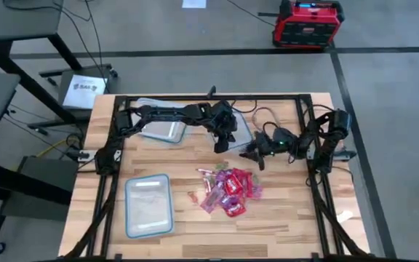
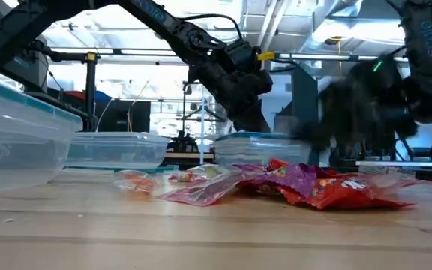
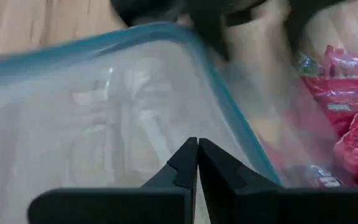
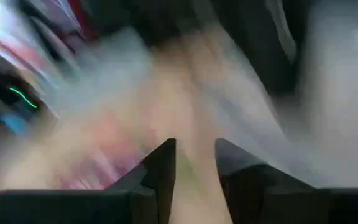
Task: Sort candy
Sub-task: Open the top right transparent bin
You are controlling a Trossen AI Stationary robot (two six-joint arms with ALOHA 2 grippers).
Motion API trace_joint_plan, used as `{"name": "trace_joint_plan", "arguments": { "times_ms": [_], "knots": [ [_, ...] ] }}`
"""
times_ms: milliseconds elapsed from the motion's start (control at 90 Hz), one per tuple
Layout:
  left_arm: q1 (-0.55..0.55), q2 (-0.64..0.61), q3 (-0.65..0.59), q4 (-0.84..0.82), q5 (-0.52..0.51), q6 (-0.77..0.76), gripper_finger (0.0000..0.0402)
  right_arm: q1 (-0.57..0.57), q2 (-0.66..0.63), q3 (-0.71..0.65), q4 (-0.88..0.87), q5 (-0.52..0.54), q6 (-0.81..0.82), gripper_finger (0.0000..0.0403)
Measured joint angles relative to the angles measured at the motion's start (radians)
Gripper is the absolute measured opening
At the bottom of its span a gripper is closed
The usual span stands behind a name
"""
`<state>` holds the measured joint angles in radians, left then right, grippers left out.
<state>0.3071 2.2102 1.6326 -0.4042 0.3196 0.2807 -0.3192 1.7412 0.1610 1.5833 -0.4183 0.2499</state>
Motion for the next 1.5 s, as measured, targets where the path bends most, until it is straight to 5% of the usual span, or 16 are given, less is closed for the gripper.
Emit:
{"name": "trace_joint_plan", "arguments": {
  "times_ms": [400, 622, 722, 844, 1189, 1500],
  "knots": [
    [-0.021, -0.063, 0.028, -0.006, -0.040, -0.017, 0.0000, 0.037, -0.257, 0.027, -0.198, -0.008, -0.035, 0.0074],
    [-0.033, -0.232, 0.060, -0.145, -0.093, -0.064, 0.0000, 0.001, -0.469, 0.224, -0.883, 0.070, -0.240, 0.0073],
    [-0.039, -0.309, 0.063, -0.267, -0.183, -0.095, 0.0000, -0.020, -0.489, 0.349, -1.201, 0.172, -0.360, 0.0073],
    [-0.055, -0.321, 0.056, -0.348, -0.211, -0.145, 0.0000, -0.067, -0.453, 0.487, -1.379, 0.231, -0.440, 0.0073],
    [-0.057, -0.330, -0.320, 0.165, -0.269, -0.282, 0.0000, -0.134, -0.247, 0.601, -1.632, 0.241, -0.454, 0.0074],
    [0.029, -0.328, -0.346, 0.229, -0.364, -0.170, 0.0000, 0.004, -0.276, 0.601, -1.609, 0.233, -0.400, 0.0074]
  ]
}}
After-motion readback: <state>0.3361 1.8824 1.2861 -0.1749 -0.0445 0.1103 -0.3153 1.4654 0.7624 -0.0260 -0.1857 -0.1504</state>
